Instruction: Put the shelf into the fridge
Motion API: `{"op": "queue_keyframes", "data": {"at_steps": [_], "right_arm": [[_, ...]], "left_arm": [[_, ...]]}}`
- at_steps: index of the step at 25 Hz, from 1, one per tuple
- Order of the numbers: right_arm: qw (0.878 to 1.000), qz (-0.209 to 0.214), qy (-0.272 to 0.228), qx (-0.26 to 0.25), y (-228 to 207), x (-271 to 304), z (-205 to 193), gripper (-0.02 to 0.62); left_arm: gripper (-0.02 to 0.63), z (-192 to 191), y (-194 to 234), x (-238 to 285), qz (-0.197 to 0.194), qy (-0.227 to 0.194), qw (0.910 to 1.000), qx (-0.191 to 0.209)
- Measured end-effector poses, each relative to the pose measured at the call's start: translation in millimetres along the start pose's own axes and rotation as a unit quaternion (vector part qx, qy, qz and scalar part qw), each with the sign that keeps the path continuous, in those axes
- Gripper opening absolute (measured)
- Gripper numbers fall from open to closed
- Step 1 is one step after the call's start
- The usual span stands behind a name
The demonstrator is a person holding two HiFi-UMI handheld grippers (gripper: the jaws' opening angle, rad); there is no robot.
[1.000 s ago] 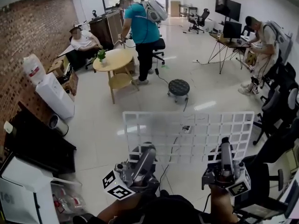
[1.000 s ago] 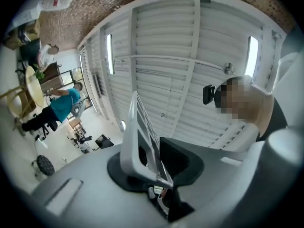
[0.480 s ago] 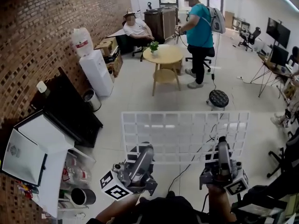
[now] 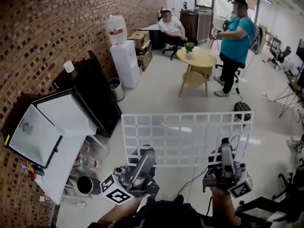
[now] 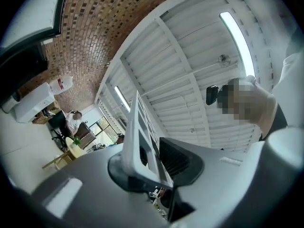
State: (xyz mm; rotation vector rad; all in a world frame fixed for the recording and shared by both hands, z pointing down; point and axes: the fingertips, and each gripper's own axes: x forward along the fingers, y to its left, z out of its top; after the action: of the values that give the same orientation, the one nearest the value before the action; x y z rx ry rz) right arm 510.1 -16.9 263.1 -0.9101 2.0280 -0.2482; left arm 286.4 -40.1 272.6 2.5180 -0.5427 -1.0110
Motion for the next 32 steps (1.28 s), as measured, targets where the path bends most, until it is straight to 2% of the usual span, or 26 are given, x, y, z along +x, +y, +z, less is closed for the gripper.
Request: {"op": "queue_keyframes", "data": {"at_steps": [10, 15, 20, 23, 27, 29, 32], "right_arm": [[0.997, 0.051, 0.038, 0.038, 38.3, 58.4, -83.2, 0.081], [0.994, 0.075, 0.055, 0.06, 57.2, 79.0, -119.5, 0.081], [0.985, 0.11, 0.095, 0.089, 69.3, 112.1, -157.2, 0.08], [0.978, 0.139, 0.108, 0.109, 79.3, 129.4, -173.1, 0.077], [0.968, 0.162, 0.134, 0.139, 70.6, 145.2, -191.4, 0.077], [0.96, 0.18, 0.146, 0.158, 69.2, 157.8, -203.3, 0.078], [0.945, 0.209, 0.157, 0.195, 74.5, 172.3, -224.1, 0.078]], "left_arm": [[0.061, 76.7, 16.0, -72.7, 0.043, -0.044, 0.9974, 0.039], [0.066, 105.8, 17.4, -107.2, 0.069, -0.063, 0.9928, 0.075], [0.063, 134.3, 24.5, -137.3, 0.097, -0.097, 0.9868, 0.087], [0.064, 146.6, 25.1, -149.8, 0.107, -0.113, 0.9814, 0.113], [0.064, 154.4, 26.5, -160.7, 0.15, -0.135, 0.9709, 0.129], [0.063, 159.4, 25.2, -165.8, 0.17, -0.146, 0.9638, 0.144], [0.064, 169.9, 20.0, -175.5, 0.197, -0.154, 0.9499, 0.188]]}}
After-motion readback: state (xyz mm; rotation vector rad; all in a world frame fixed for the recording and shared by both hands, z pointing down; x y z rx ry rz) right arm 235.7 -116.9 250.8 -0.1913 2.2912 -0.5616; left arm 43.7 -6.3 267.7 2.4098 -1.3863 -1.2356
